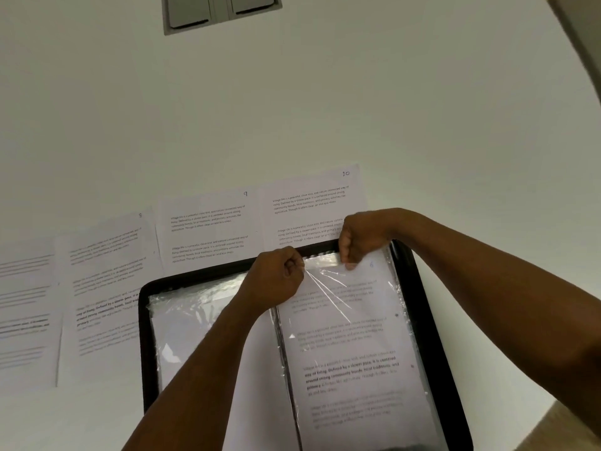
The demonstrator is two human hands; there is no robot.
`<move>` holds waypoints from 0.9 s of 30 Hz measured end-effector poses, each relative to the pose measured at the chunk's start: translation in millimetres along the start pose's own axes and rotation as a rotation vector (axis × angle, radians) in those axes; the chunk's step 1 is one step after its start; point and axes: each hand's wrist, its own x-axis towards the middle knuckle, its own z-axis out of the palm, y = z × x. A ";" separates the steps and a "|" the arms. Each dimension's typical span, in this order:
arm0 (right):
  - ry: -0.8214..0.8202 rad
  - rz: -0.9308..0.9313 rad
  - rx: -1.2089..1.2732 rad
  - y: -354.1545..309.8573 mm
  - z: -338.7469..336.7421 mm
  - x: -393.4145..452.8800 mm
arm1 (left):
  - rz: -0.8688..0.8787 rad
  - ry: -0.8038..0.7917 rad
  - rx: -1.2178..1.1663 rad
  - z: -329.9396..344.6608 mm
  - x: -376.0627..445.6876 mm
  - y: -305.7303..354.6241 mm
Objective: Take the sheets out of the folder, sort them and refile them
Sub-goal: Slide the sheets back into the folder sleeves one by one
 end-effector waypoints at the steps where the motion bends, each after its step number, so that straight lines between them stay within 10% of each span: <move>1: -0.034 0.013 -0.035 -3.1 1.2 0.2 | 0.007 0.005 -0.004 0.3 -0.1 -0.1; 9: 0.025 0.024 0.086 -5.9 -2.1 -16.8 | -0.005 0.036 -0.017 1.1 -1.8 -1.9; 17: 0.665 0.045 0.876 21.7 40.3 -61.6 | -0.012 0.142 -0.091 4.2 -14.9 1.3; 27: 0.464 0.203 0.782 10.2 144.1 -94.6 | -0.036 0.136 -0.036 27.0 -63.3 6.0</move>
